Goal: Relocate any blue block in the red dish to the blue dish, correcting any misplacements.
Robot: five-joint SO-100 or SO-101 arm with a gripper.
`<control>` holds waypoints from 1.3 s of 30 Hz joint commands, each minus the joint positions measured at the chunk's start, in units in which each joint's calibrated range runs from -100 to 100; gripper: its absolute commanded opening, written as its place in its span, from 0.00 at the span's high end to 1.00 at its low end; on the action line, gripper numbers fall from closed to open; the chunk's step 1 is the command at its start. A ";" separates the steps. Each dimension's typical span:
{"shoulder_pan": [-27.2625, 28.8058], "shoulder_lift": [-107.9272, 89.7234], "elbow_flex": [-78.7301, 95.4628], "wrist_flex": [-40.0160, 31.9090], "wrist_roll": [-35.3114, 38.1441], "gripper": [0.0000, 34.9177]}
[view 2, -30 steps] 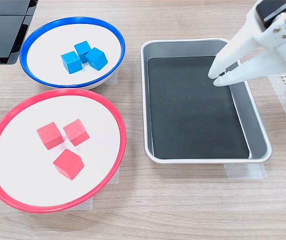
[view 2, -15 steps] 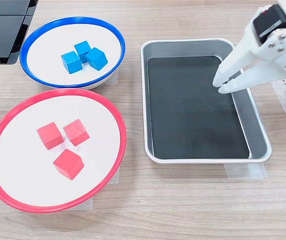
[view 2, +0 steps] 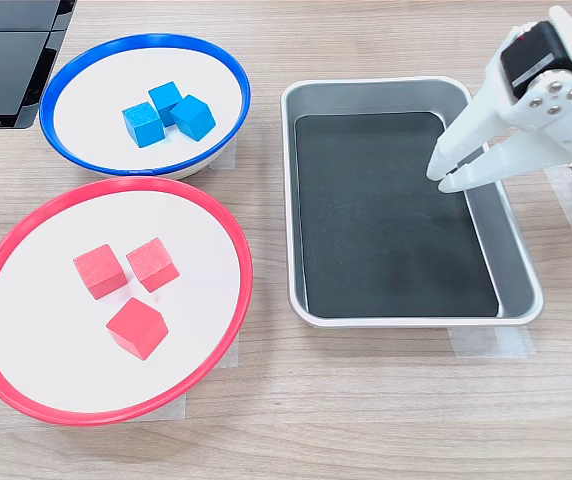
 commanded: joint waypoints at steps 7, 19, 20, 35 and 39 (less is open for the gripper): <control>-0.13 0.09 -0.29 0.21 -0.15 1.00; -0.60 0.09 -0.29 0.21 0.05 1.00; -0.60 0.09 -0.29 0.21 0.05 1.00; -0.60 0.09 -0.29 0.21 0.05 1.00; -0.60 0.09 -0.29 0.21 0.05 1.00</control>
